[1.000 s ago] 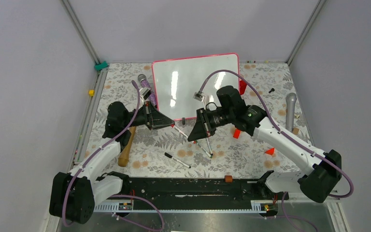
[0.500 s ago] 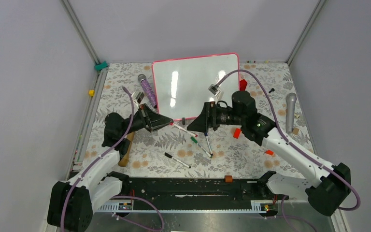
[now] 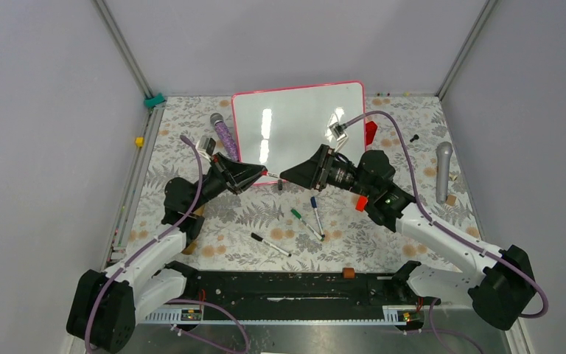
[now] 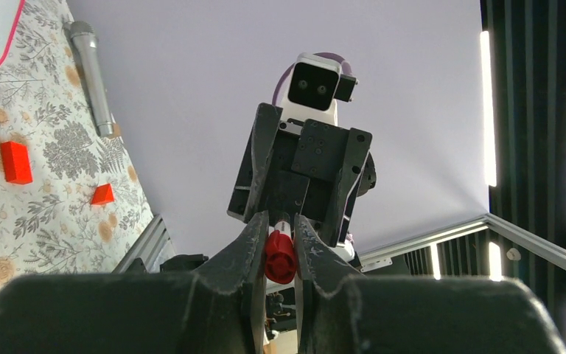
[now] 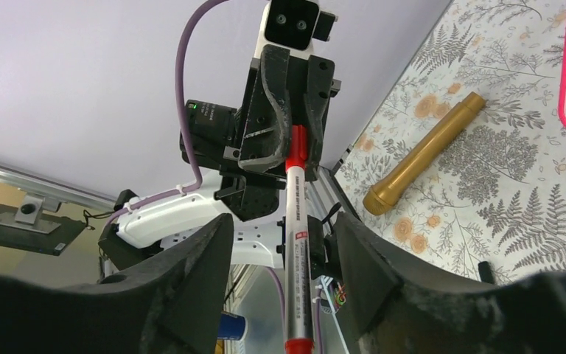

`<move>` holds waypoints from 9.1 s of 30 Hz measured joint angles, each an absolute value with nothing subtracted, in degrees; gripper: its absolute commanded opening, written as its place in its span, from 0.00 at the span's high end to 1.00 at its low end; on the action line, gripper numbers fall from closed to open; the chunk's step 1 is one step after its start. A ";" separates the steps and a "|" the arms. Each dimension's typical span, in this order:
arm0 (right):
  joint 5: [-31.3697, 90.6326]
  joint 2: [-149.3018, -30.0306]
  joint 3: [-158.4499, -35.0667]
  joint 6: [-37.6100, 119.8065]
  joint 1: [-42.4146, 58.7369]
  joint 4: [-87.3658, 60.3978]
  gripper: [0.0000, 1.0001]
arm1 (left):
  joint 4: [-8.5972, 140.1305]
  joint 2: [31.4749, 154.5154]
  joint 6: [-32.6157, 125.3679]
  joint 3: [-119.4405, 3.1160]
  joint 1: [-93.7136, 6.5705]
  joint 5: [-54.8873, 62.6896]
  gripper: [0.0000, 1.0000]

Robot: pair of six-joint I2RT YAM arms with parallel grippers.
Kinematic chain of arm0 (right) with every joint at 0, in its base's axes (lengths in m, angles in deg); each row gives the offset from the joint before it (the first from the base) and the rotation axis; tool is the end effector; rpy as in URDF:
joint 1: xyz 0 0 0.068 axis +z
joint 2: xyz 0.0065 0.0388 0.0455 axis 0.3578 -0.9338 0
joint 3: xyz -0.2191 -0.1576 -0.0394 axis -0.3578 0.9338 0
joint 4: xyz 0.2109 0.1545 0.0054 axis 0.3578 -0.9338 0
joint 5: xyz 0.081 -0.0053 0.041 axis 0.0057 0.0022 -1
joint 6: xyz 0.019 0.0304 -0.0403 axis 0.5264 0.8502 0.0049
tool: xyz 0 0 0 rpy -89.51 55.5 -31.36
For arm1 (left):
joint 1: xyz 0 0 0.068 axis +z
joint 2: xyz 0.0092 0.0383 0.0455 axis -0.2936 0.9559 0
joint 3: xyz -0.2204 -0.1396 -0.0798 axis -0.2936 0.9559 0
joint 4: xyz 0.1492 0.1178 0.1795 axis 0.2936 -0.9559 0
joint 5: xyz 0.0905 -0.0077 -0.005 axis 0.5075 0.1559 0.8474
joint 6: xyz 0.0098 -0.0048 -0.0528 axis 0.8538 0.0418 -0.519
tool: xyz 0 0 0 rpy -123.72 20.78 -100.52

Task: Write a sentence on the whiteboard
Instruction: Open the whiteboard marker at the center of the board, then place the pen cap at the center of the board, then move the whiteboard to the center of the board.

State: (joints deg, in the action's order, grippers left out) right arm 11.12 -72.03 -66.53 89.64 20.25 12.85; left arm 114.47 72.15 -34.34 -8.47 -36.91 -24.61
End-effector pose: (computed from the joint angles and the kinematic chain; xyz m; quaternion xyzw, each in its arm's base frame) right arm 0.1841 0.1822 0.3451 -0.0902 0.6570 0.6466 0.3769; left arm 0.1843 -0.0890 0.2822 -0.1200 0.5975 -0.7425 0.2780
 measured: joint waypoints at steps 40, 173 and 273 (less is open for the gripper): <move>7.67 -73.45 -68.76 91.95 20.40 9.07 0.63 | 110.12 76.64 -33.42 -14.05 -39.18 -26.93 1.00; 40.43 -44.27 -61.44 74.93 12.57 -50.38 1.00 | 56.13 101.81 7.30 -26.79 -27.44 15.98 0.59; 31.91 -62.45 -78.51 62.99 12.42 -42.10 1.00 | 79.26 63.63 20.26 0.84 -26.81 -4.00 0.01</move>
